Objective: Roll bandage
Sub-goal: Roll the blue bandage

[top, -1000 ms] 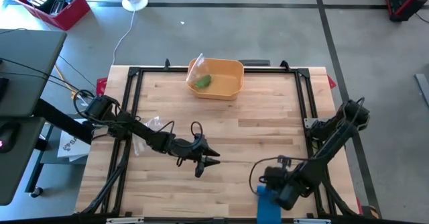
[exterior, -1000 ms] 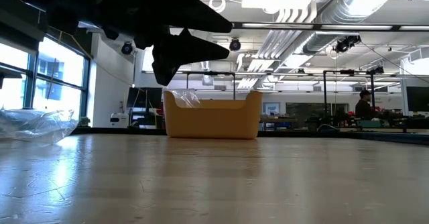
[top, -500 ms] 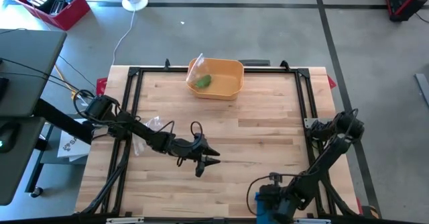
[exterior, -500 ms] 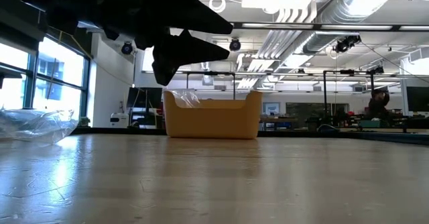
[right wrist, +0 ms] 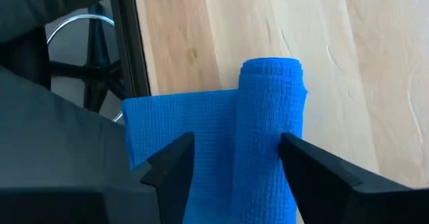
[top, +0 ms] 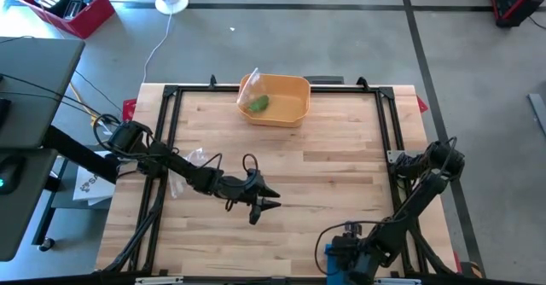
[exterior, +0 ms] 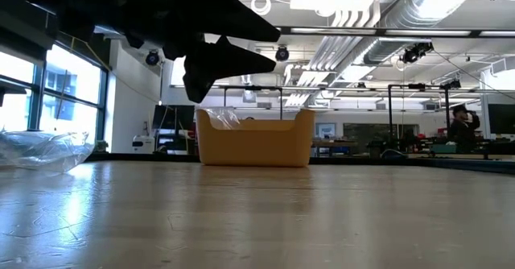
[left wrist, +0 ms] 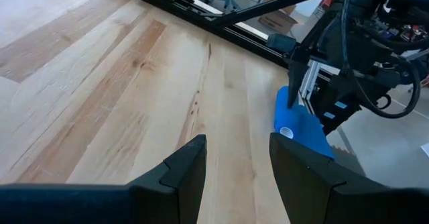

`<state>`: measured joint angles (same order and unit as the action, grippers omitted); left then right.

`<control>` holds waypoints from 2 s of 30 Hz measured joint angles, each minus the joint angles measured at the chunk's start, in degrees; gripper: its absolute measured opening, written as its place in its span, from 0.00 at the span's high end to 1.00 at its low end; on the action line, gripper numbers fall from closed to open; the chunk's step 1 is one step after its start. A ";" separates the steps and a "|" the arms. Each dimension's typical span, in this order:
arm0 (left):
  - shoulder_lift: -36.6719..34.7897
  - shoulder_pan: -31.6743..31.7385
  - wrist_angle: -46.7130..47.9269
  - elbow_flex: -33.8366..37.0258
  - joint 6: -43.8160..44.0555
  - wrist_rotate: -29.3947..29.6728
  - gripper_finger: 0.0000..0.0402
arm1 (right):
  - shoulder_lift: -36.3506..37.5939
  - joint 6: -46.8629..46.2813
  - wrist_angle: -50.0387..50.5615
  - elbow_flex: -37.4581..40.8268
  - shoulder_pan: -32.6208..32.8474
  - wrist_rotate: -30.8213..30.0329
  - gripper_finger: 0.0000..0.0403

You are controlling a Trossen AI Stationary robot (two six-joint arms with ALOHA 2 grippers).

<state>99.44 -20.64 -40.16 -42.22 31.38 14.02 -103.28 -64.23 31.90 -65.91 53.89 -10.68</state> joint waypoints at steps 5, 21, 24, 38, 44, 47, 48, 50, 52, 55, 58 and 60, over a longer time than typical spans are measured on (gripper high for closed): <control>0.00 0.00 0.02 0.00 0.03 0.04 0.61 | -0.22 -0.04 1.71 0.59 -0.27 -0.07 0.47; 0.00 -0.02 0.00 0.00 -2.06 -0.03 0.61 | -0.28 0.38 -6.06 7.11 -1.02 1.21 0.64; 0.00 -1.14 -0.10 0.00 -7.76 -1.72 0.61 | -0.28 1.68 -6.26 7.08 -1.68 -0.60 0.69; 0.00 -9.44 3.79 -8.92 -35.97 3.11 0.61 | 7.51 20.06 -4.77 7.17 -7.82 -14.00 0.72; 0.00 -12.42 20.40 -16.92 -42.07 16.49 0.61 | 16.66 24.12 -4.81 10.98 -7.78 -28.09 0.72; 0.00 -13.87 24.63 -20.71 -41.49 22.91 0.61 | 19.65 24.66 -8.46 13.31 -7.78 -32.24 0.72; -0.02 -14.20 24.90 -21.64 -41.78 24.17 0.61 | 20.34 25.98 -10.80 14.27 -7.82 -32.76 0.72; -0.83 -14.82 24.92 -22.58 -43.66 23.59 0.61 | 20.92 29.37 -15.96 15.84 -7.91 -32.78 0.72; -2.14 -14.91 24.54 -22.75 -44.69 18.14 0.61 | 21.10 32.66 -21.44 17.05 -7.90 -32.35 0.72; -3.94 -14.64 24.55 -22.75 -45.00 11.55 0.61 | 21.11 37.15 -30.88 18.80 -7.89 -31.21 0.72; -4.63 -13.69 24.90 -22.75 -45.41 10.86 0.61 | 21.11 41.62 -37.67 20.10 -7.87 -30.75 0.72; -4.63 -12.70 25.00 -22.75 -45.45 10.87 0.61 | 21.11 43.98 -40.31 20.41 -8.02 -30.81 0.72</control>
<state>94.80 -33.34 -15.17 -64.97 -14.07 24.89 -82.17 -20.25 -8.41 -45.50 45.86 -41.49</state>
